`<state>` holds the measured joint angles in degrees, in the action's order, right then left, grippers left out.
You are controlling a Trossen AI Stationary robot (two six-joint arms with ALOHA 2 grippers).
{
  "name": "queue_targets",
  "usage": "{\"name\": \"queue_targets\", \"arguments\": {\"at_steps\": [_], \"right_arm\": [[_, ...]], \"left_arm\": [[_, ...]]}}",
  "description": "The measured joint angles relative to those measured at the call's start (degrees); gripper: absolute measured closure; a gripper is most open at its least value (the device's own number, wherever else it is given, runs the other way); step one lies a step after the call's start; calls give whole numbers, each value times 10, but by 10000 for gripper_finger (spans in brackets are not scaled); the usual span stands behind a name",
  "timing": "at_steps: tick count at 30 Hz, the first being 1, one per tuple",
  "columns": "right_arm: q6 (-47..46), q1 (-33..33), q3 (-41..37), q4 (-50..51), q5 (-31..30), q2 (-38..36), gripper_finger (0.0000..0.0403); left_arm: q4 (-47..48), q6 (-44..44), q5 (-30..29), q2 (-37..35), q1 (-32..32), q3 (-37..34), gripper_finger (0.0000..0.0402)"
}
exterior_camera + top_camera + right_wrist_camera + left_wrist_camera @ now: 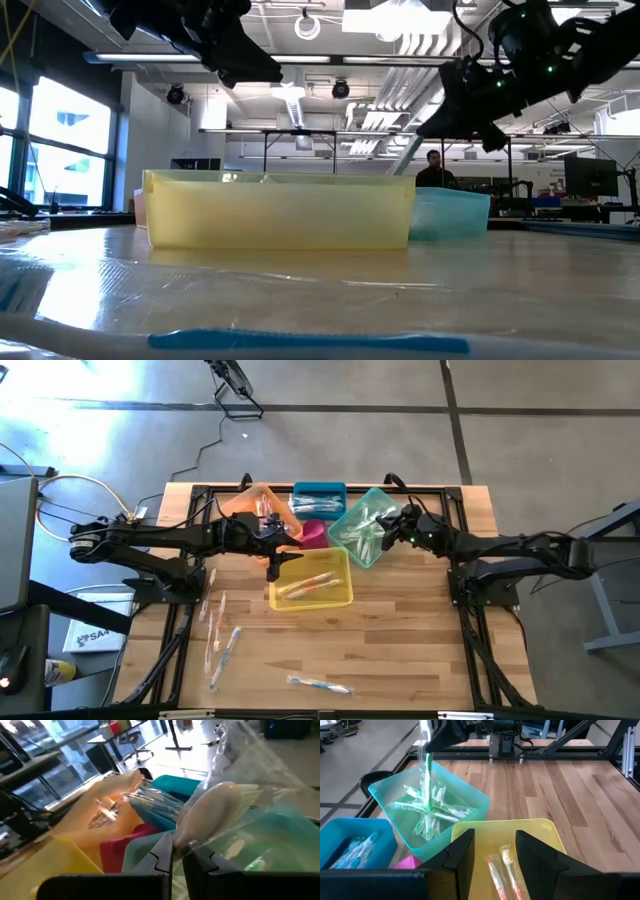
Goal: Pick & Place Toothbrushes
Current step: Put the green toothbrush into the green bin, then put the blue toothbrush into the blue bin
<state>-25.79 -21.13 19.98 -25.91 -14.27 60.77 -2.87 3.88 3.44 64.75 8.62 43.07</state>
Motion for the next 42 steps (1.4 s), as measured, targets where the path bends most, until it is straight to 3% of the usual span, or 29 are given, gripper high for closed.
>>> {"name": "queue_targets", "arguments": {"at_steps": [4,9,17,23,28,36,42], "right_arm": [[-25,-11,-15,-43,36,28,388],[-25,-11,-14,-60,39,63,369],[-65,-10,-14,-40,-49,91,296],[-56,-10,-14,-29,-48,91,251],[-35,-10,-14,-18,-58,91,248],[-4,-10,-14,-17,-125,86,258],[1,-10,-13,-40,-87,85,261]], "left_arm": [[0,0,0,0,0,0,263],[0,-6,0,0,0,0,263],[2,-11,0,0,0,0,263],[14,-12,-1,0,0,0,263],[18,-12,-2,0,0,0,263],[33,-12,-2,0,0,0,263],[46,-12,-2,0,0,0,263]]}}
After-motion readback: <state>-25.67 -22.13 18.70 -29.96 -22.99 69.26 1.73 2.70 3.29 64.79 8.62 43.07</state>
